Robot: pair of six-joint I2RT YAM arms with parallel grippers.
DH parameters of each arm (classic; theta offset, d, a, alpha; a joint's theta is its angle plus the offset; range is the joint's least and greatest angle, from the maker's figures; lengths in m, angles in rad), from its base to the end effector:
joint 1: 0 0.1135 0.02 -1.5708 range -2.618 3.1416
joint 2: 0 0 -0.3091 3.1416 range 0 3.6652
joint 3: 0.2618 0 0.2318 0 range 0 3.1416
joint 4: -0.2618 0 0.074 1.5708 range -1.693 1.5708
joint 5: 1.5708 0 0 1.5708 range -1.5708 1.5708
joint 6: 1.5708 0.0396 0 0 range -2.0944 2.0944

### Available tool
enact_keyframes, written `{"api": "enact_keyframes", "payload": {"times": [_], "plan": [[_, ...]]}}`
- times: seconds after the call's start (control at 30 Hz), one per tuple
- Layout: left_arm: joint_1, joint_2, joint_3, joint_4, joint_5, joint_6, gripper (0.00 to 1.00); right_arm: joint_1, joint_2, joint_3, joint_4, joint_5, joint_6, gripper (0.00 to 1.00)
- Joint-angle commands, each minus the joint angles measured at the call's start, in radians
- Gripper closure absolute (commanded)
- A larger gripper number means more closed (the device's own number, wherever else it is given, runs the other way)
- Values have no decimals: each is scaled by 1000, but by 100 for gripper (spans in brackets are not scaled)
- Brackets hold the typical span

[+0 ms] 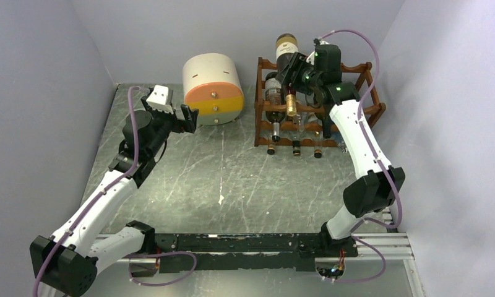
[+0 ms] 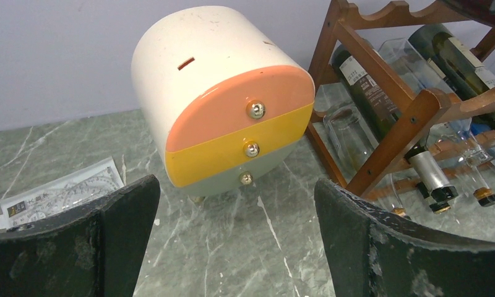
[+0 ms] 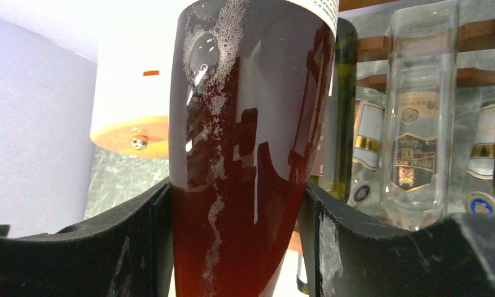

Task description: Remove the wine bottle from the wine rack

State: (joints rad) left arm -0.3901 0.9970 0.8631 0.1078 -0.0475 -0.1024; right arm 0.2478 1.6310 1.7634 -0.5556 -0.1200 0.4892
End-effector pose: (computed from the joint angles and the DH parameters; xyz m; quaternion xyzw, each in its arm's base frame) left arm 0.1817 -0.0727 0.3997 0.0863 0.7110 -0.1536 0.6807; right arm 0.3439 0.0919 0.4645 0.0686 0.8362 0.2422 0.4873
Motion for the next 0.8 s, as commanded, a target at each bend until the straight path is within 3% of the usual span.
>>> {"api": "enact_keyframes", "payload": {"times": [0.0,0.5,0.77], "plan": [[-12,-12,27,13,15,-10,1,-2,-146,63,342,-76,41,100],[-12,-12,26,15,21,-13,1,-3,-243,-228,681,-200,176,100],[-12,-21,24,16,27,-12,1,-2,-242,-245,736,-262,211,100]]}}
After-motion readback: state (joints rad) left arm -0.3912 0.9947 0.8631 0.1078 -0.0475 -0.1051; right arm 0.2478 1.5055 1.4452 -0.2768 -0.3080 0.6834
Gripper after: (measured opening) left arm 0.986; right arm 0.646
